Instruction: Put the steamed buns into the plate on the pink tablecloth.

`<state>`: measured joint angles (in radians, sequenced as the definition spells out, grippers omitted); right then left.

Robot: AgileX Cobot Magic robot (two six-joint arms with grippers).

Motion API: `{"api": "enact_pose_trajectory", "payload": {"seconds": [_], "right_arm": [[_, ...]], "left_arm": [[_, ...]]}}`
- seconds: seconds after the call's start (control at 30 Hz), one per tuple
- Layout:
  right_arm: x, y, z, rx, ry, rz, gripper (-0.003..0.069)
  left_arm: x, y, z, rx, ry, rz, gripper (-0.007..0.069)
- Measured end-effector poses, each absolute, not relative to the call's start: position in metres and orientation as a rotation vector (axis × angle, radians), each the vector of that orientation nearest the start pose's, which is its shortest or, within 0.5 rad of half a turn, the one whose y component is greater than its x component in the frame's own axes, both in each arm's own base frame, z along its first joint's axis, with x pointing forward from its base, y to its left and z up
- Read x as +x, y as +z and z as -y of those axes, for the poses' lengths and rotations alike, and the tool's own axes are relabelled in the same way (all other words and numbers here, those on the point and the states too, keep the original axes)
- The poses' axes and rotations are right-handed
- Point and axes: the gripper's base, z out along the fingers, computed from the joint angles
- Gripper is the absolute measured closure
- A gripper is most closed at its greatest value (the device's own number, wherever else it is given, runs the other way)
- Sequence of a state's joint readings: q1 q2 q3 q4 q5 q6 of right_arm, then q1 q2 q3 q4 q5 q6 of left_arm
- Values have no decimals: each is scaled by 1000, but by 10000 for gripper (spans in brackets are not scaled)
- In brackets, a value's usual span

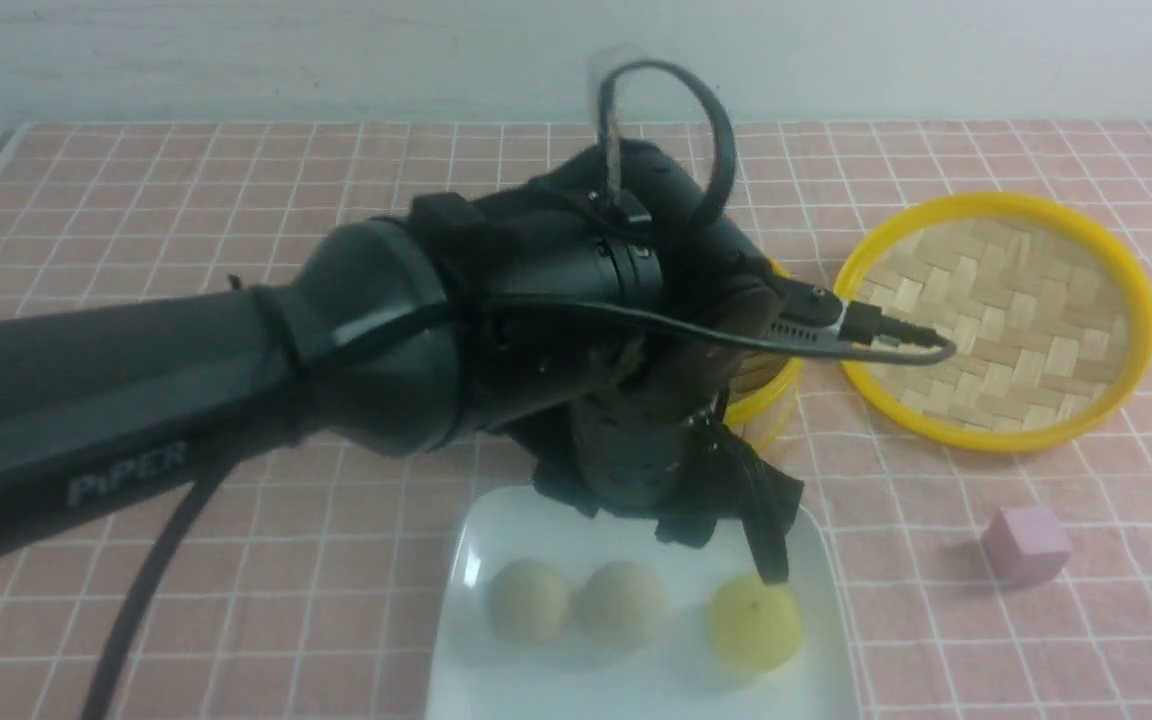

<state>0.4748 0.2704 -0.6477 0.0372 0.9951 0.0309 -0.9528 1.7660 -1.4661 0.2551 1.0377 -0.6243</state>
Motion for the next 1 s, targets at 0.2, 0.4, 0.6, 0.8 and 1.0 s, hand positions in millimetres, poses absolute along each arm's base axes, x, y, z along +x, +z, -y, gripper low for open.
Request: {"api": "enact_pose_trajectory", "payload": {"seconds": [0.2, 0.4, 0.6, 0.8, 1.0], "right_arm": [[48, 294, -27, -394, 395, -1818, 671], [57, 282, -31, -366, 408, -1718, 667], [58, 282, -31, -364, 409, -1707, 663], [58, 281, -31, -364, 409, -1707, 659], [58, 281, -31, -364, 409, -1708, 657]], "left_arm": [[230, 285, 288, 580, -73, -2672, 272], [230, 285, 287, 581, -69, -2673, 309], [230, 285, 287, 582, -64, -2668, 354], [230, 285, 287, 582, -65, -2668, 379], [231, 285, 287, 583, -67, -2665, 379]]}}
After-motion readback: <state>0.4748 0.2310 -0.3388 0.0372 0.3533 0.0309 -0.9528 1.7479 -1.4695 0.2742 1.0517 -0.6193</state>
